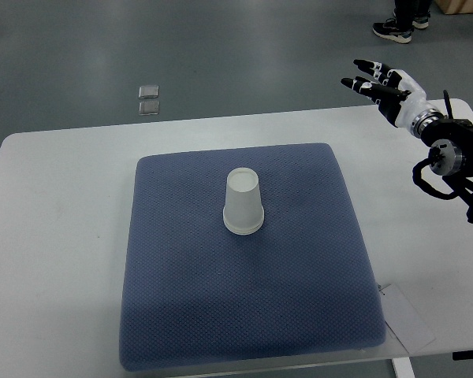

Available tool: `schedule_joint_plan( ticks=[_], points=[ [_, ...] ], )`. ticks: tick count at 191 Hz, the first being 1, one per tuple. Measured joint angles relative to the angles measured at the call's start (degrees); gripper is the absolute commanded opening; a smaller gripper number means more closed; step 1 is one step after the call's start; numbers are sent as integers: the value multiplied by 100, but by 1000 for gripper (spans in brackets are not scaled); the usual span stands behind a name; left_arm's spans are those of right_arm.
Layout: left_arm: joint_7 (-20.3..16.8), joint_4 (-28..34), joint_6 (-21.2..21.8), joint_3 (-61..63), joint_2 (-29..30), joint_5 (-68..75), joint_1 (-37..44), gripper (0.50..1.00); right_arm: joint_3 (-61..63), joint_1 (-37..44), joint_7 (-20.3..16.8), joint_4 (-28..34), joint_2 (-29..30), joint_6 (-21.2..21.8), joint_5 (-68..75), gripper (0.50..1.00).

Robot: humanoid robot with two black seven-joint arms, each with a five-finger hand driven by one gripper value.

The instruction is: Stack paper cups

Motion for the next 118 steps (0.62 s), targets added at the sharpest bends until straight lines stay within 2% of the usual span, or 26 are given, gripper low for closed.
schedule_joint_plan(
  ticks=[118],
  points=[
    [0,0,0,0,0,0,0,1000,555,-527,21,-13,595,-24,-35,911]
  ],
)
